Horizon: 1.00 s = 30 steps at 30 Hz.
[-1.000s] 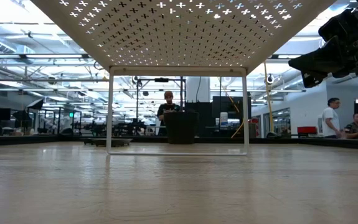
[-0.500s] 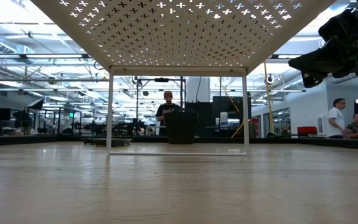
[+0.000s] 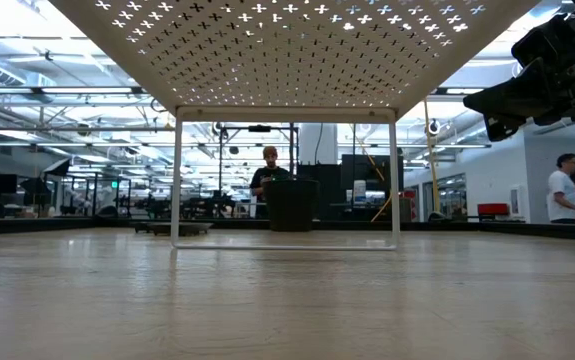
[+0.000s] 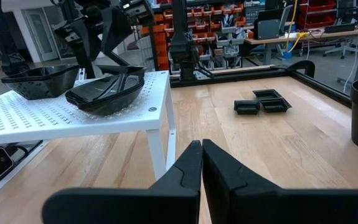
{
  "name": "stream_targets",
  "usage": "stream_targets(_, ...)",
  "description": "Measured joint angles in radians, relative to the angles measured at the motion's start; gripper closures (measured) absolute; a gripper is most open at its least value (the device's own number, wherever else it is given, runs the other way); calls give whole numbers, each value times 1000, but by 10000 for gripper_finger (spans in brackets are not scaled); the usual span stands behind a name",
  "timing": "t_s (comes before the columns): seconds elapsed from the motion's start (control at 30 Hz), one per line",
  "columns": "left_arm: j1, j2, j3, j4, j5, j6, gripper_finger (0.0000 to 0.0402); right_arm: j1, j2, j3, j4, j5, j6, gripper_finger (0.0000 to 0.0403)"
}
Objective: Pick & Place Mini shaped plates
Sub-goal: Adjust the square plates on the shelf
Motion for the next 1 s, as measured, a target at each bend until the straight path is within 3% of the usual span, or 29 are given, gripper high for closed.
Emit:
stream_targets(0.17,-58,-40,0,-63,-128,-34,275,0,0,0,0,0,0,403)
stream_targets(0.27,-83,-54,0,-186,-244,-168,275,0,0,0,0,0,0,403)
stream_targets(0.43,-91,-58,0,-397,-311,-423,275,0,0,0,0,0,0,403)
stream_targets(0.6,-88,-58,0,-495,-405,-553,275,0,0,0,0,0,0,403)
stream_targets(0.7,-89,-58,0,-508,-400,-588,275,0,0,0,0,0,0,403)
stream_targets(1.0,-72,-31,0,-491,-255,-636,275,0,0,0,0,0,0,403)
